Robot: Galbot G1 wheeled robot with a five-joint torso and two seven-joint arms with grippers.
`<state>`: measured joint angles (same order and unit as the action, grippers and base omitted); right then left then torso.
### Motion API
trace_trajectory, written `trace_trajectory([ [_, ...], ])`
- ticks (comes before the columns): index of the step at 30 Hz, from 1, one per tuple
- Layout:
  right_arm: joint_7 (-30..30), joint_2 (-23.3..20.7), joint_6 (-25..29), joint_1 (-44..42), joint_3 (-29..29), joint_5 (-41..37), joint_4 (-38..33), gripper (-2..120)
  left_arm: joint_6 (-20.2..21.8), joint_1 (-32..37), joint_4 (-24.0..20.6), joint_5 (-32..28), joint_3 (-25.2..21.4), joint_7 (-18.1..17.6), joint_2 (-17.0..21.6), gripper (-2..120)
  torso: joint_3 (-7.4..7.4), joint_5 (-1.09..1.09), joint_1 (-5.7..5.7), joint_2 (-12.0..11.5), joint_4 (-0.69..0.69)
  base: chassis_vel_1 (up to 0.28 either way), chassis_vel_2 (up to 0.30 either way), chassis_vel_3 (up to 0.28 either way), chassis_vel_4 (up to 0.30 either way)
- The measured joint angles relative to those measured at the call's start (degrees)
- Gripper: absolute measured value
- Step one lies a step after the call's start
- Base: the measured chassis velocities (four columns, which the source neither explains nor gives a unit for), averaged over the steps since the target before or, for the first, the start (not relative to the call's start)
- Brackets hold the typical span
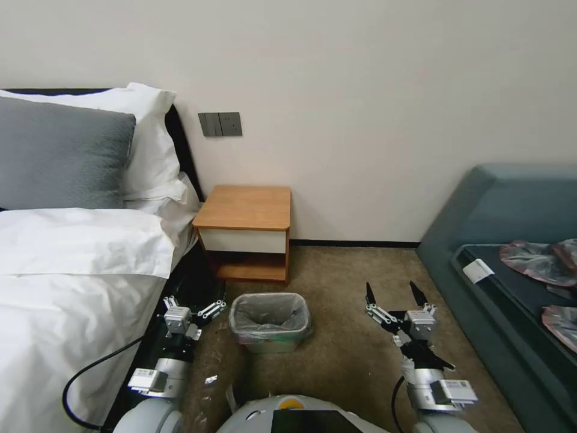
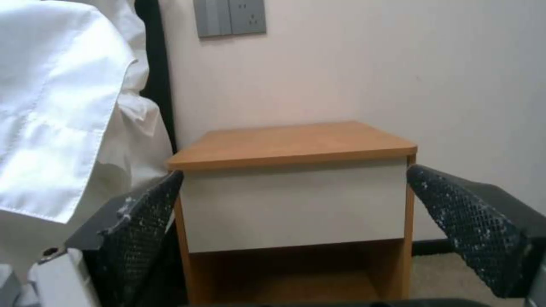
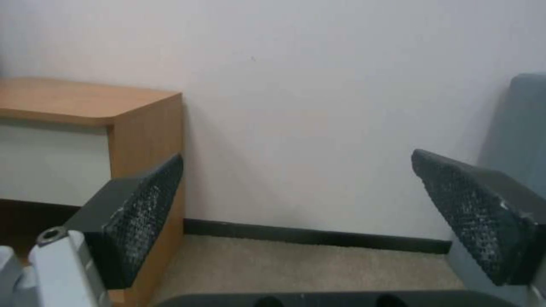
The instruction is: Pick up the garbage bag from the table and place it over the trash can.
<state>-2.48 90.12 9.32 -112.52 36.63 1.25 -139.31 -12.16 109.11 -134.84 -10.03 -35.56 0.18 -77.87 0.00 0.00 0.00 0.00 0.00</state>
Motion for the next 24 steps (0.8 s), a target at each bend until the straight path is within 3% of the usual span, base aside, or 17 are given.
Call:
trace_trajectory([
  [24, 0.06, -0.04, -0.06, 0.03, -0.04, 0.02, 0.02, 100, 0.06, -0.03, 0.09, -0.04, 0.01, -0.05, 0.05, 100, 0.00, 0.00, 0.00, 0.00, 0.00, 0.000, 0.000, 0.000, 0.000],
])
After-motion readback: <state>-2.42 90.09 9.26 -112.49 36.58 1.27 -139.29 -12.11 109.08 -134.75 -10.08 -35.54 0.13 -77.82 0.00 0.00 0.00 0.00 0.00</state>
